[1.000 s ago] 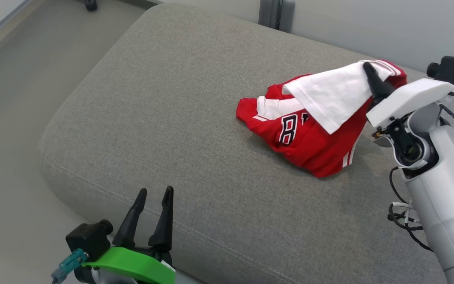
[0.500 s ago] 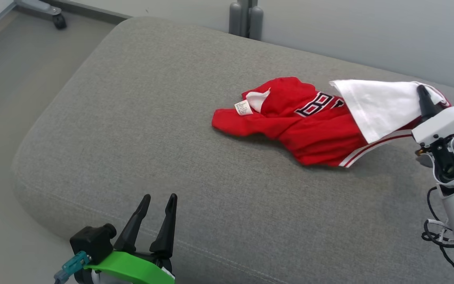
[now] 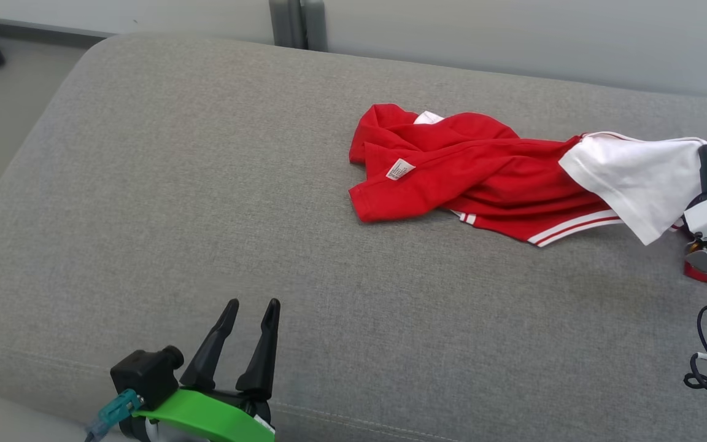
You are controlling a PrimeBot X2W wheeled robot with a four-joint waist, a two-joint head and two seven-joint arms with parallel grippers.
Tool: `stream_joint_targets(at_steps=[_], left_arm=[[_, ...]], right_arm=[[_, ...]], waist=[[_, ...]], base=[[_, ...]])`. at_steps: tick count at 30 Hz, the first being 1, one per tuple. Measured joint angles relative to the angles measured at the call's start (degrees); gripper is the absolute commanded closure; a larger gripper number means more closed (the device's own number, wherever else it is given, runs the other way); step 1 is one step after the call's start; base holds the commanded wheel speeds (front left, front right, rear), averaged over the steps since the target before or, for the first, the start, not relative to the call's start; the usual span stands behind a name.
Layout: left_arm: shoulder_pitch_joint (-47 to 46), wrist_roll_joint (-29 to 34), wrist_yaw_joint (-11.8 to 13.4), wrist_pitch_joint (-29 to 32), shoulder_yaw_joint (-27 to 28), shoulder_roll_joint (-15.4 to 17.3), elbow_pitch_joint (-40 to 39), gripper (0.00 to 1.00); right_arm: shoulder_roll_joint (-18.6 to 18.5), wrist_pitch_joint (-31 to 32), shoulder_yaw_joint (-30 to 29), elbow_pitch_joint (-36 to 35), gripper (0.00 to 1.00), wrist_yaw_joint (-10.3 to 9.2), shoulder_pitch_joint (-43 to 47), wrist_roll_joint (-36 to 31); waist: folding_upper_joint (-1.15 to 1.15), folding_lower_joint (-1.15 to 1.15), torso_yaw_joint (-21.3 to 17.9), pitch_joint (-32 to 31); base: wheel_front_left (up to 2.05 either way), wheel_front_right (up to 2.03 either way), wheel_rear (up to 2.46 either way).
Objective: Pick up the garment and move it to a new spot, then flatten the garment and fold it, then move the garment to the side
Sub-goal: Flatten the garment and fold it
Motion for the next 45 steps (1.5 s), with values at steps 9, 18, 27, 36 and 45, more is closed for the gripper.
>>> stream_joint_targets(at_steps=[9,18,27,36,45], left_arm=[[-3.9,-0.4,-3.4,2.4,-3.9,-2.0,0.4,0.0],[-15.2,-2.2,-5.8,6.5,-3.3,-4.1,4.3,0.0],[-26.4,-1.0,-7.9,11.2,-3.2,-1.4,12.1,0.0],[-33.0,-0.1,-8.8,13.0,-3.3,1.8,17.9,0.0],[-36.8,-0.1,-9.3,13.7,-4.5,2.5,23.5,0.0]], right_arm=[[-0.6,0.1,-0.2,-1.6,1.0,0.54,0.4,0.4],[1.6,1.3,3.2,-5.7,1.0,1.6,-0.9,0.4],[3.4,1.8,5.4,-8.4,1.0,2.45,-3.5,-0.2],[5.0,1.8,6.4,-10.6,1.0,2.53,-5.0,-0.2],[5.4,0.6,6.1,-11.0,1.0,2.55,-5.1,-0.2]], waist=[[0.0,0.0,-3.0,2.4],[0.0,0.0,-5.0,6.9],[0.0,0.0,-9.2,11.7],[0.0,0.0,-12.9,15.7],[0.0,0.0,-16.6,19.6]], base=[[0.0,0.0,0.0],[0.0,0.0,0.0],[0.0,0.0,0.0],[0.0,0.0,0.0],[0.0,0.0,0.0]])
